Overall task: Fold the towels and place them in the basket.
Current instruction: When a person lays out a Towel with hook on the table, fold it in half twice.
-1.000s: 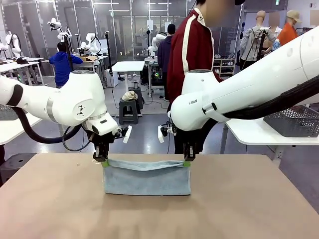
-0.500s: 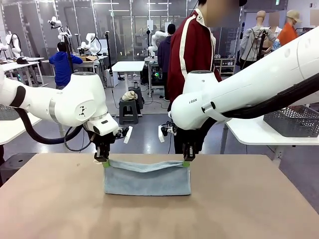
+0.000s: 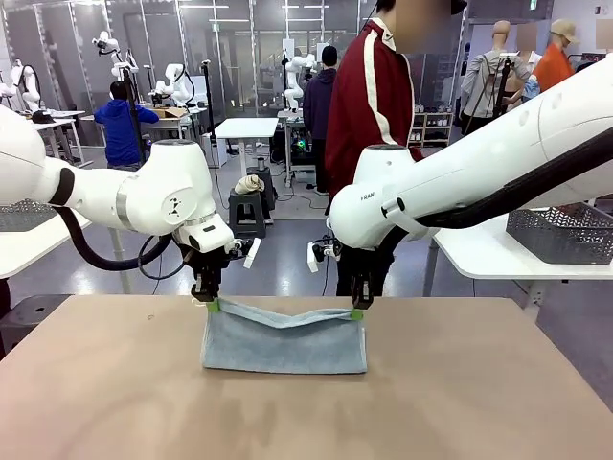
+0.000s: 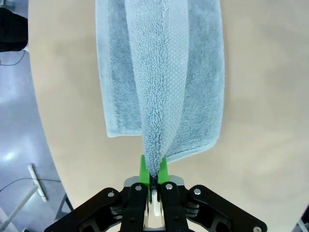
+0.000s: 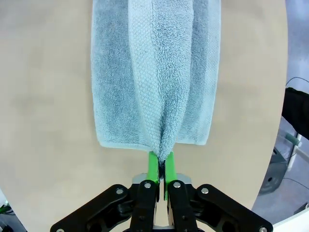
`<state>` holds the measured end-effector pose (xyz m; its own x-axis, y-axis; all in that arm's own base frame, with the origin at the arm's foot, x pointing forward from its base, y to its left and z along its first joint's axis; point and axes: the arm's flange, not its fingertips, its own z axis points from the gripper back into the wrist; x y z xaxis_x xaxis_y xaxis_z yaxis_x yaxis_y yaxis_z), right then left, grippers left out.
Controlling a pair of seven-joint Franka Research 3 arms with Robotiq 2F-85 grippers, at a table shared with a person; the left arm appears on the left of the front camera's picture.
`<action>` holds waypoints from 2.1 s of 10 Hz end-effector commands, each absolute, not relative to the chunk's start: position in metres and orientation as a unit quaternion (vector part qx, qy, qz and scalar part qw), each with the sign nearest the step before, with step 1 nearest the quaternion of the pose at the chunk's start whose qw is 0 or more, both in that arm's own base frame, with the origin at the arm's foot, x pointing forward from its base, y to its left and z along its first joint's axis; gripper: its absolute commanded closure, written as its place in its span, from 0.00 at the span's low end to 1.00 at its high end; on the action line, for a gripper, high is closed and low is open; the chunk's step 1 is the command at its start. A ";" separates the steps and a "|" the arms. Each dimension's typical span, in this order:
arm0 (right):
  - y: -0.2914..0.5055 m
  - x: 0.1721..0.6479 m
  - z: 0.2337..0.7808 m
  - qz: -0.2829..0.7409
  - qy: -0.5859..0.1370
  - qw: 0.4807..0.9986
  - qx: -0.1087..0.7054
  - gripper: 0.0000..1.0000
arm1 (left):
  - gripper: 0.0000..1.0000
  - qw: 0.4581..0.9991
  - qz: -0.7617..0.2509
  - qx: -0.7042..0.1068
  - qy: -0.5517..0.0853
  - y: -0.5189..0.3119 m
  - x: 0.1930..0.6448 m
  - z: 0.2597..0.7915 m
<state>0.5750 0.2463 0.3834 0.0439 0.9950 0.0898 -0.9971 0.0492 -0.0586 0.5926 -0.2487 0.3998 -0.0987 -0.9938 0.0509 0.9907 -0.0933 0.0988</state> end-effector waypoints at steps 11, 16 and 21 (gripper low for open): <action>0.224 0.633 0.337 0.654 -0.025 0.754 0.060 0.94 | 0.93 0.661 -0.751 -0.006 -0.008 -0.270 0.674 0.350; 0.221 0.635 0.340 0.672 -0.050 0.738 0.048 0.54 | 0.54 0.684 -0.730 0.014 -0.015 -0.262 0.672 0.349; 0.210 0.596 0.394 0.662 -0.067 0.745 0.050 0.13 | 0.16 0.673 -0.735 -0.010 -0.083 -0.203 0.625 0.404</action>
